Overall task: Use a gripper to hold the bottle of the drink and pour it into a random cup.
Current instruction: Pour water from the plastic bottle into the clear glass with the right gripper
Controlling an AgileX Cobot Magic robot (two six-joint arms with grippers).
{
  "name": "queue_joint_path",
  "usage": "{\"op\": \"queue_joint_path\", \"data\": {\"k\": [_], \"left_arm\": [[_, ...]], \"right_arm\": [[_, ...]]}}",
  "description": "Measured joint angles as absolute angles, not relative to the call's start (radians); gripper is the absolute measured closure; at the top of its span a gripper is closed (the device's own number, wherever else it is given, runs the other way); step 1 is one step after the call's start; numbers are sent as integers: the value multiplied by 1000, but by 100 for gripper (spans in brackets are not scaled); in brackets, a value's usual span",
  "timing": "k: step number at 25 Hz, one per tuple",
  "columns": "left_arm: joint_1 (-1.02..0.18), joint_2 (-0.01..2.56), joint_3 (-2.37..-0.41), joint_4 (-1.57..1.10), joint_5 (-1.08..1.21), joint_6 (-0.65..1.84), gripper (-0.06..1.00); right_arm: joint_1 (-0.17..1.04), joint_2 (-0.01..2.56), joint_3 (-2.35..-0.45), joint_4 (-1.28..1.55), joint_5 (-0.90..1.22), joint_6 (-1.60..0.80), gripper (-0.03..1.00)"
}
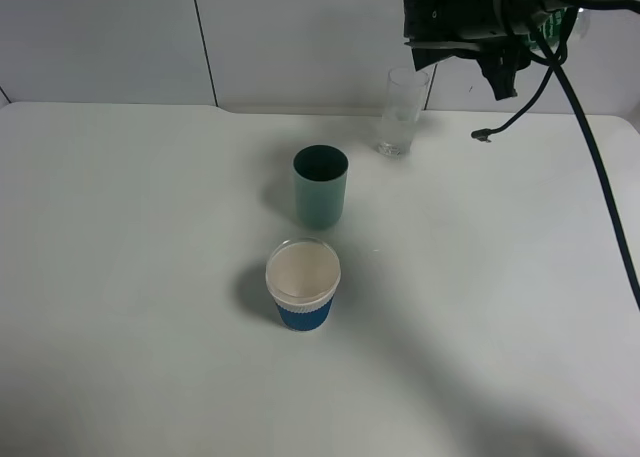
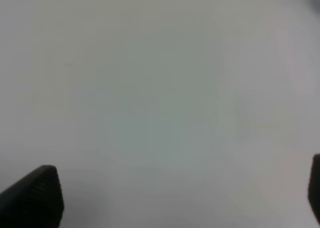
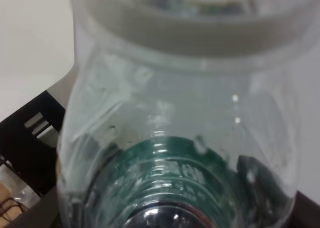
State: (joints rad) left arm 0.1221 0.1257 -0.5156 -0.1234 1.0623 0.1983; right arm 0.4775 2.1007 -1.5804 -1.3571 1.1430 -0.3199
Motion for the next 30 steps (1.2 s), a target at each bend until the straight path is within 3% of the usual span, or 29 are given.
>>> {"op": "queue_joint_path", "data": {"k": [13, 30], "left_arm": [[122, 126, -516, -123, 1062, 198, -5], [122, 126, -516, -123, 1062, 198, -5]], "right_arm": [[458, 2004, -1580, -1177, 992, 133, 41], [416, 1814, -1580, -936, 861, 340, 41]]}}
